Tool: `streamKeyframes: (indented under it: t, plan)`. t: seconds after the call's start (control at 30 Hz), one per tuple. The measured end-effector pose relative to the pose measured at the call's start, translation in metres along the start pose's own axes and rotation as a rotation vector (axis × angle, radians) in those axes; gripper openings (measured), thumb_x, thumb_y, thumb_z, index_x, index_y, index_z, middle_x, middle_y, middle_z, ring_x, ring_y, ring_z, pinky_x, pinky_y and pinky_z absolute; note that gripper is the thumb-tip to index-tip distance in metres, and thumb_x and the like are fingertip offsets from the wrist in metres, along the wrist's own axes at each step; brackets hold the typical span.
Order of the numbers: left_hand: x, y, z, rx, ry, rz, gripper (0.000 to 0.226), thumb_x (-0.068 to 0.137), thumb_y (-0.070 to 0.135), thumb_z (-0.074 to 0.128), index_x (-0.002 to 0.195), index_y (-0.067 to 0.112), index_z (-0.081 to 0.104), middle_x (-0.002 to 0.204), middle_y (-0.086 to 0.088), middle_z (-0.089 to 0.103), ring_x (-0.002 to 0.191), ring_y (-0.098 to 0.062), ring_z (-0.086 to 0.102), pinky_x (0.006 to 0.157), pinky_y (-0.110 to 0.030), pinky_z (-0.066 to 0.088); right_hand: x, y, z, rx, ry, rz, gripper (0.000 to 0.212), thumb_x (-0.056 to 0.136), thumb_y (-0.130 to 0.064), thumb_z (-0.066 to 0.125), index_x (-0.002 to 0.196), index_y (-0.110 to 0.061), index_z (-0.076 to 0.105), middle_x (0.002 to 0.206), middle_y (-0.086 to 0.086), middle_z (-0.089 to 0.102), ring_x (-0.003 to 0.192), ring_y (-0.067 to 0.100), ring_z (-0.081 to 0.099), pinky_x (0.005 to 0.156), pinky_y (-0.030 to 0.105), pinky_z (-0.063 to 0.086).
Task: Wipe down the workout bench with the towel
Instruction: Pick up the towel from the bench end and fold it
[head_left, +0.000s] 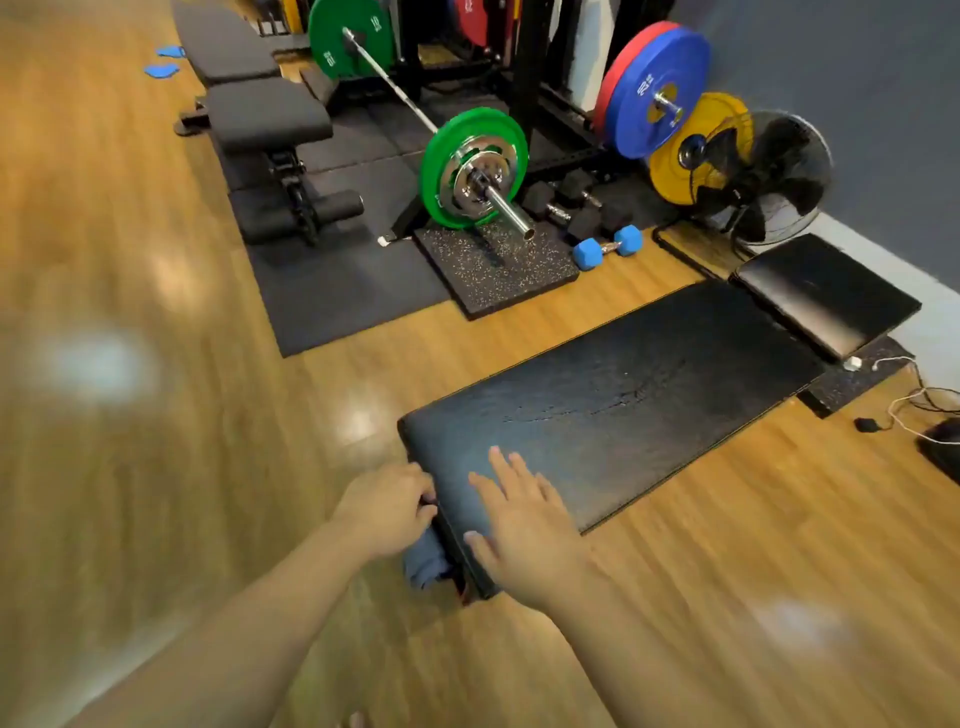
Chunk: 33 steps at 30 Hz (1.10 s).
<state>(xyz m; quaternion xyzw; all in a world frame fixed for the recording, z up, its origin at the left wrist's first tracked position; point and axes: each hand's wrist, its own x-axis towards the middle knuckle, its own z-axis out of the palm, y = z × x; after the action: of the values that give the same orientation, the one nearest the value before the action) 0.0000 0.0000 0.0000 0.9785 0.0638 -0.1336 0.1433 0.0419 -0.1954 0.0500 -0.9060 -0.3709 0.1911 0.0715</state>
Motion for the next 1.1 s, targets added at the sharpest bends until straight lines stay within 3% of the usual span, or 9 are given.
streamKeyframes:
  t: [0.17,0.37,0.6,0.67,0.7,0.77,0.87,0.97,1.1]
  plan:
    - [0.030,-0.015,0.107,0.369,-0.265,0.091,0.028,0.089,0.021,0.057,0.116,0.018,0.063,0.121,-0.002,0.062,0.118,-0.025,0.056,0.086,-0.040,0.048,0.028,-0.001,0.107,0.029,-0.132,-0.005,0.062,0.097,-0.042,0.044,0.152,-0.025,0.019,0.164,0.009,-0.010,0.150,0.027,-0.010,0.118,0.049,0.006]
    - [0.060,-0.044,0.188,0.555,-0.279,0.240,0.038,0.093,0.026,0.056,0.130,0.023,0.054,0.137,0.004,0.055,0.132,-0.023,0.040,0.095,-0.038,0.035,0.027,0.011,0.179,0.042,-0.139,0.029,0.064,0.097,-0.047,0.038,0.153,-0.028,0.014,0.164,0.007,-0.014,0.150,0.024,-0.012,0.118,0.049,0.007]
    - [0.062,-0.060,0.178,0.525,-0.191,0.385,0.023,0.081,0.018,0.068,0.100,0.031,0.064,0.103,0.011,0.064,0.105,-0.019,0.054,0.070,-0.034,0.022,0.006,0.016,0.181,0.197,-0.124,0.128,0.058,0.098,-0.053,0.035,0.151,-0.033,0.021,0.164,0.003,-0.006,0.150,0.020,-0.003,0.115,0.043,0.010]
    - [0.060,-0.062,0.167,0.467,-0.189,0.345,0.024,0.083,0.016,0.064,0.103,0.028,0.062,0.103,0.009,0.063,0.105,-0.019,0.055,0.076,-0.035,0.030,0.001,0.016,0.172,0.264,-0.100,0.153,0.055,0.097,-0.052,0.037,0.149,-0.034,0.027,0.163,0.000,0.003,0.147,0.020,0.008,0.113,0.043,0.014]
    - [0.058,-0.063,0.158,0.418,-0.191,0.327,0.026,0.085,0.018,0.062,0.109,0.026,0.060,0.108,0.007,0.062,0.110,-0.020,0.054,0.089,-0.037,0.033,0.000,0.016,0.167,0.304,-0.081,0.162,0.053,0.097,-0.051,0.039,0.147,-0.034,0.030,0.162,-0.002,0.010,0.143,0.020,0.015,0.112,0.042,0.017]
    - [0.052,-0.063,0.133,0.252,-0.186,0.251,0.025,0.086,0.022,0.061,0.111,0.021,0.058,0.108,0.003,0.061,0.112,-0.020,0.054,0.116,-0.040,0.017,-0.002,0.014,0.156,0.422,-0.035,0.173,0.047,0.096,-0.049,0.043,0.140,-0.033,0.040,0.153,-0.005,0.028,0.134,0.019,0.031,0.110,0.040,0.026]
    - [0.034,-0.050,0.089,-0.088,-0.048,0.097,0.012,0.089,0.026,0.061,0.091,0.019,0.052,0.085,0.004,0.054,0.090,-0.021,0.057,0.121,-0.048,0.011,-0.003,0.001,0.136,0.711,0.066,0.184,0.038,0.090,-0.045,0.048,0.123,-0.028,0.057,0.120,-0.009,0.053,0.107,0.012,0.054,0.095,0.039,0.046]
    - [0.018,-0.016,0.046,-0.562,0.150,-0.132,0.026,0.086,0.037,0.062,0.090,0.011,0.057,0.080,-0.007,0.063,0.080,-0.028,0.062,0.094,-0.049,0.047,-0.003,-0.018,0.110,0.917,0.205,0.204,0.028,0.088,-0.038,0.055,0.113,-0.026,0.060,0.110,-0.012,0.056,0.097,0.007,0.059,0.086,0.034,0.050]
    - [0.009,0.043,-0.008,-1.277,0.364,-0.296,0.011,0.093,0.023,0.064,0.101,0.015,0.065,0.094,-0.004,0.073,0.090,-0.021,0.070,0.075,-0.031,0.057,-0.004,-0.017,0.061,1.011,0.478,0.292,0.052,0.086,-0.037,0.061,0.133,-0.021,0.046,0.137,-0.003,0.045,0.130,0.017,0.043,0.107,0.039,0.038]
